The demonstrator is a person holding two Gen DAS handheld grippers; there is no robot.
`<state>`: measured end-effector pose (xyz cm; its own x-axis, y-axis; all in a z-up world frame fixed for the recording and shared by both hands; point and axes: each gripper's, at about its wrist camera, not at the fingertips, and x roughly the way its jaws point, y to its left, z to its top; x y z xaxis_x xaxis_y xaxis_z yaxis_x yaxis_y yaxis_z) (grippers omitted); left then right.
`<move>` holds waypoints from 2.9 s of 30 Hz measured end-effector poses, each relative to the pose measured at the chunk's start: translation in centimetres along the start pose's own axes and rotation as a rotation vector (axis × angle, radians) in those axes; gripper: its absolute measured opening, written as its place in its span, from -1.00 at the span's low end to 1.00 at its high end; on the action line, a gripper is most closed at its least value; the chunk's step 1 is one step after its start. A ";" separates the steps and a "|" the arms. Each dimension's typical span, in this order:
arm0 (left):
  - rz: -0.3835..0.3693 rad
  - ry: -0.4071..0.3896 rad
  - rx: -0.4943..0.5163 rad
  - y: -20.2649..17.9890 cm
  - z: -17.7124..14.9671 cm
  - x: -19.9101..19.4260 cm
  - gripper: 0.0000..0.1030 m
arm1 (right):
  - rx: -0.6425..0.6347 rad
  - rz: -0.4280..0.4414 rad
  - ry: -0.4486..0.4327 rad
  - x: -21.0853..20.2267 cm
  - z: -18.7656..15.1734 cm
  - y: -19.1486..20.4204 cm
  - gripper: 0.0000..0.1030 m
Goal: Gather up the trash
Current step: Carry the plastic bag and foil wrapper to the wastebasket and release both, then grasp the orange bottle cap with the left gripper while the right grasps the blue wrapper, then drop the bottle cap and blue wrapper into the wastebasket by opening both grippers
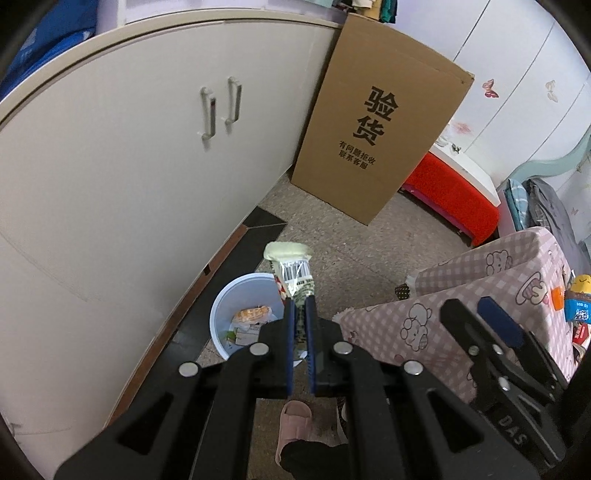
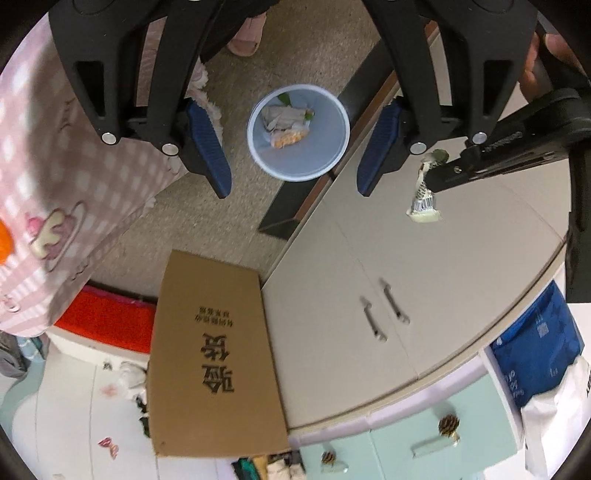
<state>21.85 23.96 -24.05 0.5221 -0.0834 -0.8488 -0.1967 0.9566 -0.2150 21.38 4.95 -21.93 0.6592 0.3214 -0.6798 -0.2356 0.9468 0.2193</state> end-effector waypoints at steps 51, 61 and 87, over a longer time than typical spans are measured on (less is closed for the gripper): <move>-0.137 -0.072 0.572 -31.1 -3.9 -0.7 0.30 | 0.465 -0.148 -0.199 -17.4 -2.6 -25.2 0.42; -0.181 -0.049 0.636 -32.4 -3.1 0.7 -0.44 | 0.599 -0.077 -0.193 -13.8 -1.0 -26.5 0.18; -0.208 -0.142 0.359 -20.9 -1.7 -6.1 -0.44 | 0.390 0.065 -0.193 -14.7 0.5 -15.9 -0.71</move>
<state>21.43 3.98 -15.21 0.6342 -0.2695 -0.7246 0.2127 0.9619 -0.1717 15.82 -14.85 -15.12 0.7822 0.3424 -0.5205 -0.0182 0.8477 0.5302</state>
